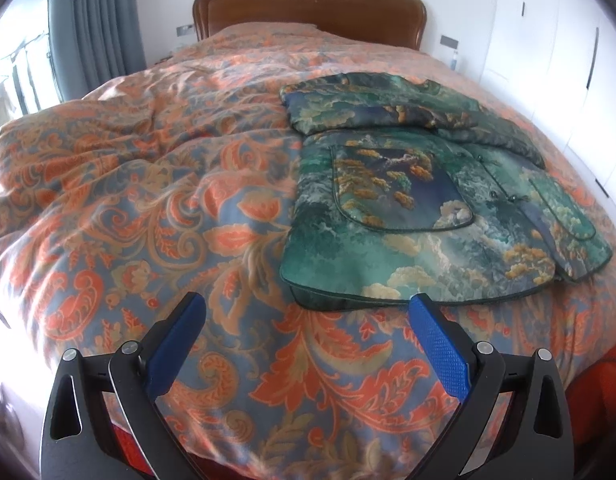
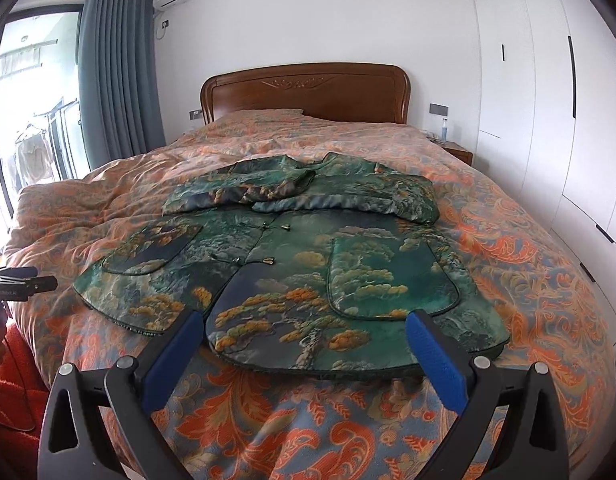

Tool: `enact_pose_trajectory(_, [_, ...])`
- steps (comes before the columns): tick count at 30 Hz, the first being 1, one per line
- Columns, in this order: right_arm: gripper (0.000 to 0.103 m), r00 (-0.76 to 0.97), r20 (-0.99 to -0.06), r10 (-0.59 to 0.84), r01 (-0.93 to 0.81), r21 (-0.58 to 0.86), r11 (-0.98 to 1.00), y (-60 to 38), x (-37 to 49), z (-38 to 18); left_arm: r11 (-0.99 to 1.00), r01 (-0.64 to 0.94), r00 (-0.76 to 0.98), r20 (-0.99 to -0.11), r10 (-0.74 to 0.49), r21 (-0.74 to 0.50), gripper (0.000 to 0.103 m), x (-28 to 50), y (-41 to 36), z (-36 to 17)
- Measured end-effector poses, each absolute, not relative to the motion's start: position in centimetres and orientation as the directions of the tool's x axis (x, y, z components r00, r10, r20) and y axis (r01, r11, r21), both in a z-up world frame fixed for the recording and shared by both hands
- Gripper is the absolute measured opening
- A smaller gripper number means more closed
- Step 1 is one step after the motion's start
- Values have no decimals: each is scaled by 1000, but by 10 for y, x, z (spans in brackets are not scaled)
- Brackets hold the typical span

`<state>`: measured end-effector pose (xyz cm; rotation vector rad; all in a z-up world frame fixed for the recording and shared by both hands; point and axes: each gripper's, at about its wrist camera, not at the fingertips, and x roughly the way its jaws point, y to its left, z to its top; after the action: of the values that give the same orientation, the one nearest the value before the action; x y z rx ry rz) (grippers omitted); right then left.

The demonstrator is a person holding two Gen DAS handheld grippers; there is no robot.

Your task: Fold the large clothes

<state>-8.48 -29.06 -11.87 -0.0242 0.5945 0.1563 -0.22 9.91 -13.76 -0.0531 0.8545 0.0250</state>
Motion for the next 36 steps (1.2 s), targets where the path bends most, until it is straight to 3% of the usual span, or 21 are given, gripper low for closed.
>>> enact_pose_trajectory(11, [103, 793, -593, 140, -144, 40, 989, -289, -84, -129, 999, -24, 639, -769, -16, -41, 101, 0, 95, -142])
enact_pose_trajectory(19, [103, 755, -649, 93, -118, 5, 993, -310, -70, -123, 972, -1, 585, -788, -191, -236, 101, 43, 149, -133])
enact_pose_trajectory(24, [103, 715, -698, -20, -16, -45, 999, -364, -51, -115, 946, -6, 502, -820, -276, -323, 101, 76, 154, -160])
enact_pose_trajectory(28, [103, 685, -727, -48, 51, -19, 999, -417, -33, -114, 945, -24, 450, -848, -280, -325, 101, 98, 141, -187])
enact_pose_trajectory(36, [103, 492, -859, 141, 32, 180, 983, -472, 34, -161, 933, 68, 393, -851, -350, -352, 100, 107, 100, -203])
